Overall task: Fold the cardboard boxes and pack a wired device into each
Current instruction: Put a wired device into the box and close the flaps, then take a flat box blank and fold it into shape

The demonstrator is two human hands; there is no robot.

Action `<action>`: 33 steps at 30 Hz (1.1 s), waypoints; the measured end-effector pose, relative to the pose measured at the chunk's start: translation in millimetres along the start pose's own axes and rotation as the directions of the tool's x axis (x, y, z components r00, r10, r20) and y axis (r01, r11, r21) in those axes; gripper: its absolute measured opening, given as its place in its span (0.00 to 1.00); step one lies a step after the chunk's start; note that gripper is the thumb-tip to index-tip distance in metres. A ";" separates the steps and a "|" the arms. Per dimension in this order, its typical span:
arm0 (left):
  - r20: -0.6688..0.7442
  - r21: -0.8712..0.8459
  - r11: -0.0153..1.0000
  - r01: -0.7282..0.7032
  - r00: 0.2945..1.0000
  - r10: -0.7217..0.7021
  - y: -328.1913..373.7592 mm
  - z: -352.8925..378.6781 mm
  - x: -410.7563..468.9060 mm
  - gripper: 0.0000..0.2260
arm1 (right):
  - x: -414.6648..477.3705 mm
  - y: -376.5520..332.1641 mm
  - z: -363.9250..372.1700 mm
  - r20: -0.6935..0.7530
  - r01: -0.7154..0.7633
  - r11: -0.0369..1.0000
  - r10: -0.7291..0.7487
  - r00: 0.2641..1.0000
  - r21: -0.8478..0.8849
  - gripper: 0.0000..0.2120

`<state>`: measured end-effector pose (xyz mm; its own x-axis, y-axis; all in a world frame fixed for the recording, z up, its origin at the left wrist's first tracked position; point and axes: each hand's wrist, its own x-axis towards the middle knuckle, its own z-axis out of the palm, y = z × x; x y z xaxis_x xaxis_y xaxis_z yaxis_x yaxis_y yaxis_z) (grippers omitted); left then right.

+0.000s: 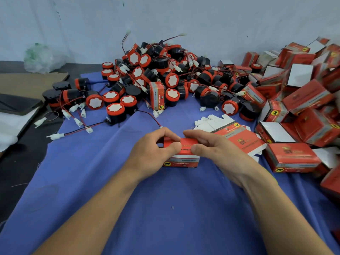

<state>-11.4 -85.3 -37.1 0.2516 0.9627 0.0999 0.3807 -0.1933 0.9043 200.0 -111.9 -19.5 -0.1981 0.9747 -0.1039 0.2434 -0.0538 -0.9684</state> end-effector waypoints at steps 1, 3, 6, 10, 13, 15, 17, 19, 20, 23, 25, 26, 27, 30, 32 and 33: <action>0.007 -0.009 1.000 0.001 1.000 -0.001 0.2 -0.7 0.1 0.10 | 0.2 -0.4 0.0 0.001 0.003 1.000 -0.003 1.000 -0.008 0.21; 0.010 -0.020 1.000 -0.001 1.000 0.001 0.9 -1.5 -0.4 0.12 | -0.2 -0.8 -0.2 0.007 0.002 1.000 -0.002 1.000 -0.015 0.21; -0.009 -0.014 1.000 -0.013 1.000 0.013 1.1 -0.3 -2.4 0.12 | -0.3 -1.6 0.6 0.017 0.005 0.998 -0.004 1.000 -0.057 0.21; -0.018 0.014 1.000 -0.024 1.000 0.024 -0.2 1.8 -3.4 0.11 | 0.4 -3.3 3.0 0.010 0.014 0.991 -0.013 1.000 -0.132 0.22; 0.008 0.001 1.000 -0.004 1.000 0.004 -2.2 1.4 -5.3 0.10 | -0.5 -3.0 4.2 0.008 0.010 0.987 -0.009 1.000 -0.158 0.21; 0.039 -0.037 0.999 0.011 0.999 -0.010 -2.3 0.4 -5.8 0.10 | -0.6 -2.4 4.4 0.004 0.004 0.982 -0.003 1.000 -0.189 0.20; 0.048 -0.042 0.999 0.019 0.999 -0.017 -1.5 0.0 -4.8 0.10 | -1.0 -2.9 2.9 0.014 -0.004 0.975 0.007 1.000 -0.224 0.21; 0.033 -0.007 1.000 0.004 0.999 -0.004 -1.6 1.2 -3.7 0.10 | -2.9 -3.9 3.2 0.054 0.015 0.953 0.002 0.999 -0.302 0.26; 0.032 0.006 1.000 -0.004 0.999 0.004 -1.9 2.0 -3.6 0.10 | -3.8 -4.1 5.3 0.062 0.031 0.926 -0.008 0.998 -0.377 0.30; 0.072 0.005 1.000 0.000 0.997 0.000 -2.4 1.6 -3.3 0.13 | -2.8 -2.1 16.1 -0.027 0.059 0.825 -0.089 0.996 -0.562 0.33; 0.094 0.027 1.000 0.015 0.995 -0.018 -1.7 -0.6 -1.2 0.18 | -3.0 -1.8 20.4 -0.105 0.048 0.810 -0.134 0.985 -0.585 0.32; 0.097 0.048 0.999 0.023 0.995 -0.028 -1.0 -1.2 -0.5 0.19 | -3.5 -2.3 21.5 -0.127 0.039 0.804 -0.141 0.982 -0.594 0.32; 0.099 0.071 0.997 0.029 0.994 -0.036 -0.5 -1.2 -0.1 0.20 | -4.4 -4.0 22.0 -0.135 0.035 0.794 -0.146 0.980 -0.607 0.31; 0.135 0.080 0.997 0.020 0.990 -0.031 -0.8 1.8 -1.5 0.19 | -9.8 -15.1 15.4 -0.080 0.053 0.754 -0.138 0.987 -0.655 0.26; 0.080 -0.019 0.999 0.025 0.996 -0.023 -1.4 2.8 -1.8 0.18 | -16.4 -26.8 -2.3 0.039 0.087 0.739 -0.082 0.996 -0.668 0.23; 0.023 -0.094 0.994 0.045 0.999 -0.043 -1.8 2.0 -0.4 0.18 | -20.6 -32.4 -15.5 0.080 0.107 0.788 -0.073 0.994 -0.606 0.24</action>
<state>-10.4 -85.7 -39.6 0.2549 0.9656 0.0510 0.3060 -0.1306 0.9430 210.9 -126.9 17.5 -0.2903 0.9556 -0.0505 0.7462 0.1931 -0.6370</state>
